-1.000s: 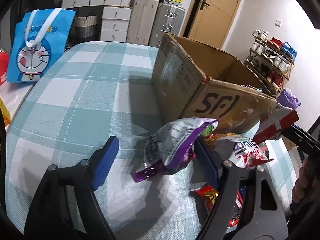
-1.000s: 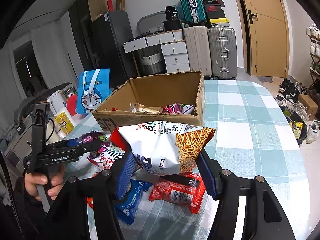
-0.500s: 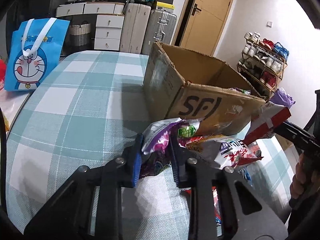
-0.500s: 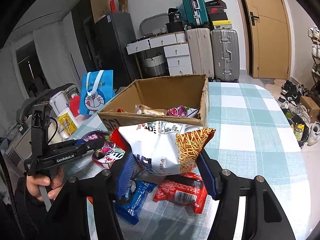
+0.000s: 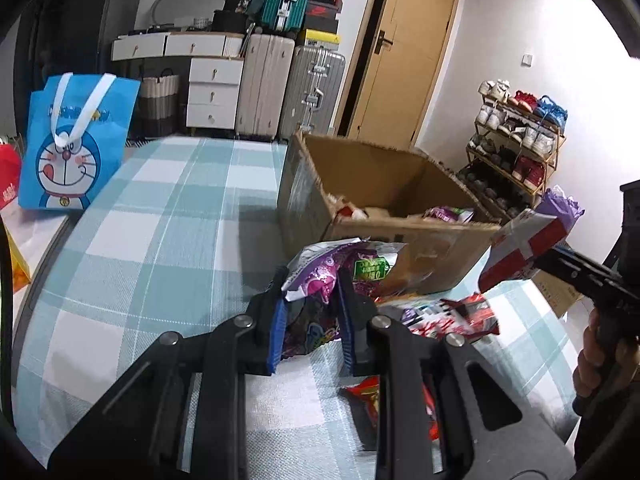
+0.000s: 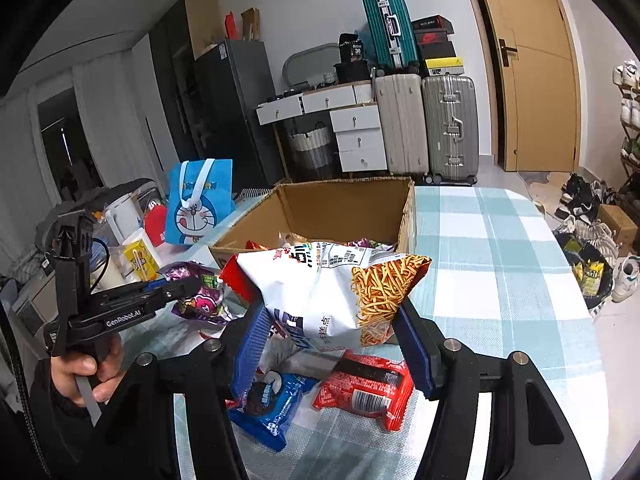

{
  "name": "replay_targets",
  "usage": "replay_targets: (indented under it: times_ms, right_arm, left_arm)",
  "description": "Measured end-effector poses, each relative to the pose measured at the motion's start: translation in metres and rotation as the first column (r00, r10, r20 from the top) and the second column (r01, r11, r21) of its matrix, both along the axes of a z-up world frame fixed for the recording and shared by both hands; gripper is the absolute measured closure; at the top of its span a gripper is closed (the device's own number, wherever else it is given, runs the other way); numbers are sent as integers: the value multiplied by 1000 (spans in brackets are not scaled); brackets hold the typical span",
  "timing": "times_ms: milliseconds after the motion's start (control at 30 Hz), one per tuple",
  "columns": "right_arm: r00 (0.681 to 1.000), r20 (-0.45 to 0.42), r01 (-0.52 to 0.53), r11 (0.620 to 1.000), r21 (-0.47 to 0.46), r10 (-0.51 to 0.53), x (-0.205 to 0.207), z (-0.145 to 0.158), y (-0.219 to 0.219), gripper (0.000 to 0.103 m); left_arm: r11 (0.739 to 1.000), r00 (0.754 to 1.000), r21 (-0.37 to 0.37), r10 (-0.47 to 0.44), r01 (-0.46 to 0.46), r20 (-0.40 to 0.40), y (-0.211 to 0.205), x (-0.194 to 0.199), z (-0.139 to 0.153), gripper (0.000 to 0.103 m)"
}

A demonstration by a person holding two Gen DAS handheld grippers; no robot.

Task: Organize snacks
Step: 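Carry both bags over the cardboard box and open both grippers to drop them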

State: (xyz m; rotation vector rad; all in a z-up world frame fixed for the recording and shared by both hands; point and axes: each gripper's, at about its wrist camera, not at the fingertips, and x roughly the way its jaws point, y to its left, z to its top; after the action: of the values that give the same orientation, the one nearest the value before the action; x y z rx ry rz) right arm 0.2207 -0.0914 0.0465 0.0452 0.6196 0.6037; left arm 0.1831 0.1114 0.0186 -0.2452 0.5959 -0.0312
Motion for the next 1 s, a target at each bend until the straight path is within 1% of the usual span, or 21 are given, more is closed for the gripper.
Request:
replay_targets:
  times_ms: [467, 633, 800, 1000]
  right_arm:
    - [999, 34, 13, 1000, 20, -13, -5, 12, -6, 41]
    - [999, 42, 17, 999, 31, -19, -5, 16, -8, 41]
    - [999, 36, 6, 998, 55, -8, -2, 23, -7, 41]
    - [998, 56, -1, 998, 59, -2, 3, 38, -2, 41]
  left_arm:
    - [1000, 995, -1, 21, -21, 102, 0, -28, 47, 83]
    - [1000, 992, -3, 30, -29, 122, -2, -33, 62, 83]
    - [1000, 990, 4, 26, -27, 135, -10, -28, 72, 83]
    - [1000, 989, 8, 7, -8, 146, -21, -15, 82, 83]
